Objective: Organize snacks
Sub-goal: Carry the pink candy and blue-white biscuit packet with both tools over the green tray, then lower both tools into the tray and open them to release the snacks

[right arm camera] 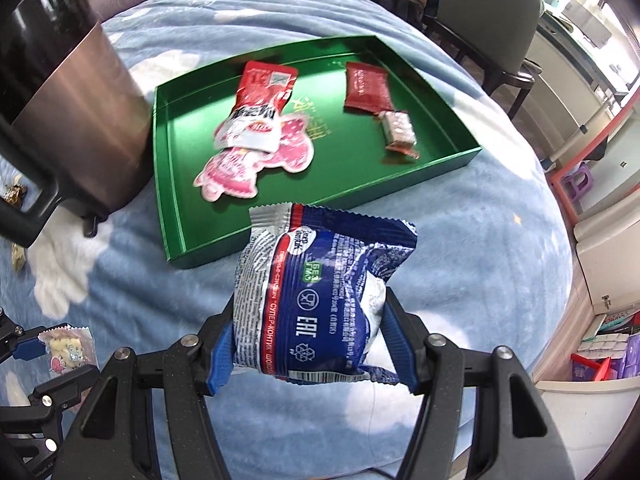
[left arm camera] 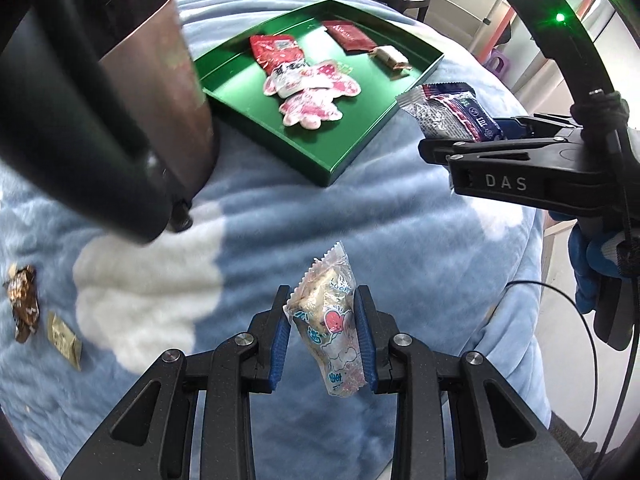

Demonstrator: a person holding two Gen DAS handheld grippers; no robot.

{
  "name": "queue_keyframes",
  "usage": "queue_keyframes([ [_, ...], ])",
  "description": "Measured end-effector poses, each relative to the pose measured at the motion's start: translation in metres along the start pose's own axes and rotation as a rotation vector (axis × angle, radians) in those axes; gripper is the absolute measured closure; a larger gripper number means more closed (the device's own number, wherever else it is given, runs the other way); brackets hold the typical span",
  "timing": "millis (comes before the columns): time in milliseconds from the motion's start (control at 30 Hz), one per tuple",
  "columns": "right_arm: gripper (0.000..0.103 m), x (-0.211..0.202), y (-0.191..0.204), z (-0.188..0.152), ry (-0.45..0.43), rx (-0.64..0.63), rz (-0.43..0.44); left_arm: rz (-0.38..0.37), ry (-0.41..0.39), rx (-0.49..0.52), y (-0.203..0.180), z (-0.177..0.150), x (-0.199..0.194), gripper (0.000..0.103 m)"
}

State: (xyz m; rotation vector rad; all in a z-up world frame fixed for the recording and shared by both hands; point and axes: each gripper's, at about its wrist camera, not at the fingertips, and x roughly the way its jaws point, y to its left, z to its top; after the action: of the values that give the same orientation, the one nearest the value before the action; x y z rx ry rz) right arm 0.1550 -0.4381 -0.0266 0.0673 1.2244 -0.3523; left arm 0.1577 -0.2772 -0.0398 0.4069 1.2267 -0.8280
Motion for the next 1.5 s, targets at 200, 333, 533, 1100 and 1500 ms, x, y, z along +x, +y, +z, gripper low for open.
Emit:
queue_keyframes([
  [200, 0.000, -0.001, -0.020, 0.021, -0.060, 0.009, -0.022, 0.006, -0.029, -0.012, -0.004, 0.027, 0.001, 0.077],
  [333, 0.000, -0.002, -0.034, 0.042, -0.108, 0.007, -0.042, 0.012, -0.061, -0.033, -0.003, 0.051, 0.000, 0.077],
  [533, 0.000, 0.001, -0.045, 0.077, -0.176, -0.004, -0.061, 0.027, -0.105, -0.059, 0.001, 0.084, 0.003, 0.077],
  [1100, 0.000, 0.038, -0.051, 0.134, -0.211, -0.066, -0.056, 0.103, -0.138, -0.169, 0.019, 0.146, 0.037, 0.077],
  [1500, 0.000, 0.075, -0.058, 0.147, -0.181, -0.074, -0.049, 0.163, -0.132, -0.184, 0.024, 0.169, 0.064, 0.077],
])
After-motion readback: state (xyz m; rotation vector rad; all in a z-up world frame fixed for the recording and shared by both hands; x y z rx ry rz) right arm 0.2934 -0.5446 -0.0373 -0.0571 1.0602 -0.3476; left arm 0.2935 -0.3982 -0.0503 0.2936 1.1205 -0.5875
